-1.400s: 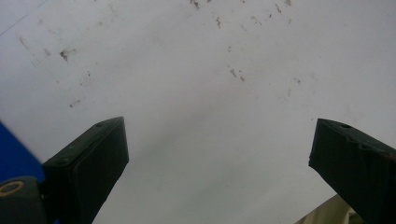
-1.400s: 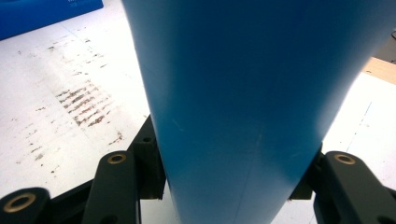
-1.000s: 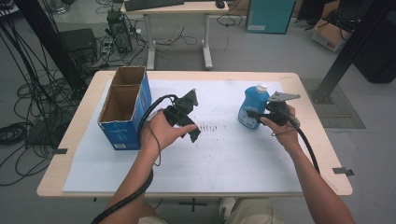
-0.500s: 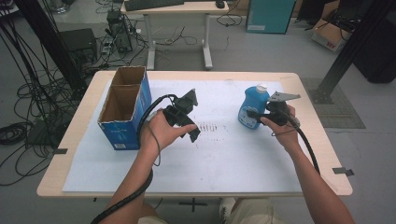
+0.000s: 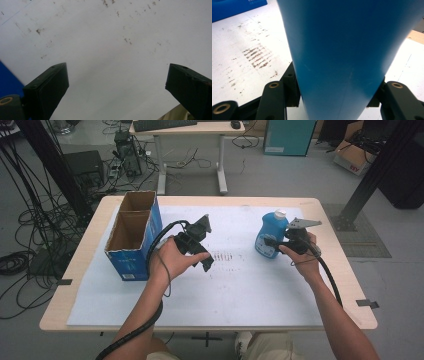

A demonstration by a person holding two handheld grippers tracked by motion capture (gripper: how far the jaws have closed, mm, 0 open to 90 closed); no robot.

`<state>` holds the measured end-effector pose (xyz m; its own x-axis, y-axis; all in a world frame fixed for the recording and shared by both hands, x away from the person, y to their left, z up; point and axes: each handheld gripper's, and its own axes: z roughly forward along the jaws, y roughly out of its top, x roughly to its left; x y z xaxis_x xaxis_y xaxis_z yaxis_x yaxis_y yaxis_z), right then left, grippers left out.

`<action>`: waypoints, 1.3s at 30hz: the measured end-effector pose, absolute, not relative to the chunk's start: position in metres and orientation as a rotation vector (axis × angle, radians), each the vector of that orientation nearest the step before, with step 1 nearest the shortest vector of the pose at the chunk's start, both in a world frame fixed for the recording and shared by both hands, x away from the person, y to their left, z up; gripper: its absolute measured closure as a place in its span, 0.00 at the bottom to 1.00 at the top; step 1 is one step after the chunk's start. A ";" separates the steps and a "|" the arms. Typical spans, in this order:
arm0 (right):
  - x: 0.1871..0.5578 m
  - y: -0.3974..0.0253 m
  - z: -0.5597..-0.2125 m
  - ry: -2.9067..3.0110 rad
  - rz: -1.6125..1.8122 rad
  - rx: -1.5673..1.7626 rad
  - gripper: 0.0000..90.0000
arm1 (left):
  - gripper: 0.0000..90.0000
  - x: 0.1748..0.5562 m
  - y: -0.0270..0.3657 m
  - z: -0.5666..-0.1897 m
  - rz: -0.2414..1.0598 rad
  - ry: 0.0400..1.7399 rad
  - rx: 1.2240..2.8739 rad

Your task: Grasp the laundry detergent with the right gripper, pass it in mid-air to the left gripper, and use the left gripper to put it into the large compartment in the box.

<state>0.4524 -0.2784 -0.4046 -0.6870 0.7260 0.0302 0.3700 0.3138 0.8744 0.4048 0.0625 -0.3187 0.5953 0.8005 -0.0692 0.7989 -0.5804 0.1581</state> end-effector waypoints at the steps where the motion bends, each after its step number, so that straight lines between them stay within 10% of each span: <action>1: 0.454 -0.279 -0.404 2.222 1.327 0.982 0.50 | 0.06 0.405 0.063 -0.318 0.012 1.339 2.649; 39: 0.438 -0.238 -0.347 2.394 1.292 0.919 0.49 | 0.06 0.394 0.090 -0.250 0.031 1.044 2.744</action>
